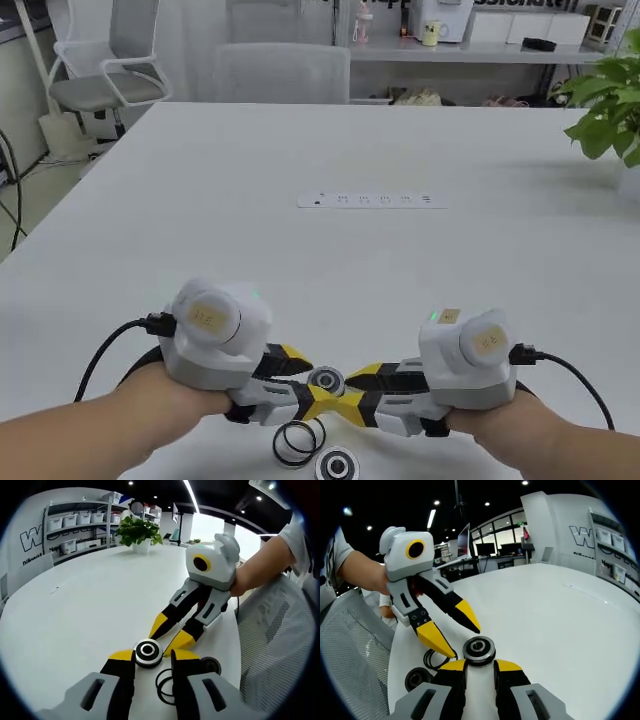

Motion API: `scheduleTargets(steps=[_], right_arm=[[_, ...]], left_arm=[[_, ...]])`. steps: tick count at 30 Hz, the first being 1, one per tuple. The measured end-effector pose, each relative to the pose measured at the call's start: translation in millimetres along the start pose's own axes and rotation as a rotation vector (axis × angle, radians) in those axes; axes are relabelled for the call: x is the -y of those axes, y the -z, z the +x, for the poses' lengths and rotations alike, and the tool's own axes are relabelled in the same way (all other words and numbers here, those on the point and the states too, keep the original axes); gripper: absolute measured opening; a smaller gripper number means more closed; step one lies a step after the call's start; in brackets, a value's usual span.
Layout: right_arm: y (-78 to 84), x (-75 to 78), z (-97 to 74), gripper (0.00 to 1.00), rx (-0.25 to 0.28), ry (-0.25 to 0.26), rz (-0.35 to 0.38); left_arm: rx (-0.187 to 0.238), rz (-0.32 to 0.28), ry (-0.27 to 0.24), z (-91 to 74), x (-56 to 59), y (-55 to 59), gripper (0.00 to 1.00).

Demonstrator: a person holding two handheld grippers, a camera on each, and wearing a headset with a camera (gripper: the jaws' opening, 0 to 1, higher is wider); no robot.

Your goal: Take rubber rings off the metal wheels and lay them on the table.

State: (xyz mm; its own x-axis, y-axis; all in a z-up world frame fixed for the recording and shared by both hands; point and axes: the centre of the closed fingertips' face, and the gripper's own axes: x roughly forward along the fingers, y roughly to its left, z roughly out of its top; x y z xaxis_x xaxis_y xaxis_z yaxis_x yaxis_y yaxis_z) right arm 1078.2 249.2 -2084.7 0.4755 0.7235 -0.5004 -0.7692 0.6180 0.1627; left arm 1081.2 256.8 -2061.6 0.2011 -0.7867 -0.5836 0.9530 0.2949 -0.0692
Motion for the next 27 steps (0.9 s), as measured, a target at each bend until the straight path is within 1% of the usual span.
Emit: scheduleTargets(steps=[4,12,15,18,19,20,27], right_arm=[[0.9,0.2,-0.6,0.18,0.003,0.0,0.007],[0.9,-0.1,-0.4,0.16,0.005,0.0,0.007],[0.8,-0.8,0.3,0.16,0.005,0.0,0.006],[0.9,-0.9,0.3,0.16,0.005,0.001,0.005],[1.0,-0.7,0.2,0.16,0.004,0.002,0.005],[0.9,-0.6,0.1,0.16,0.005,0.003,0.004],[1.1,-0.9,-0.3,0.15,0.002,0.009,0.011]], left_arm=[[-0.012,-0.003,-0.003,3.0,-1.9,2.3,0.22],[-0.016,0.014,-0.007,5.5,-2.9,1.0,0.17],[-0.021,0.037,-0.011,6.6,-2.5,1.0,0.16],[-0.03,0.076,-0.029,7.5,-2.1,1.0,0.12],[-0.04,0.084,-0.041,7.2,-3.3,2.8,0.11],[-0.036,0.088,-0.04,7.3,-2.9,1.7,0.11],[-0.032,0.078,-0.049,7.4,-4.5,1.5,0.1]])
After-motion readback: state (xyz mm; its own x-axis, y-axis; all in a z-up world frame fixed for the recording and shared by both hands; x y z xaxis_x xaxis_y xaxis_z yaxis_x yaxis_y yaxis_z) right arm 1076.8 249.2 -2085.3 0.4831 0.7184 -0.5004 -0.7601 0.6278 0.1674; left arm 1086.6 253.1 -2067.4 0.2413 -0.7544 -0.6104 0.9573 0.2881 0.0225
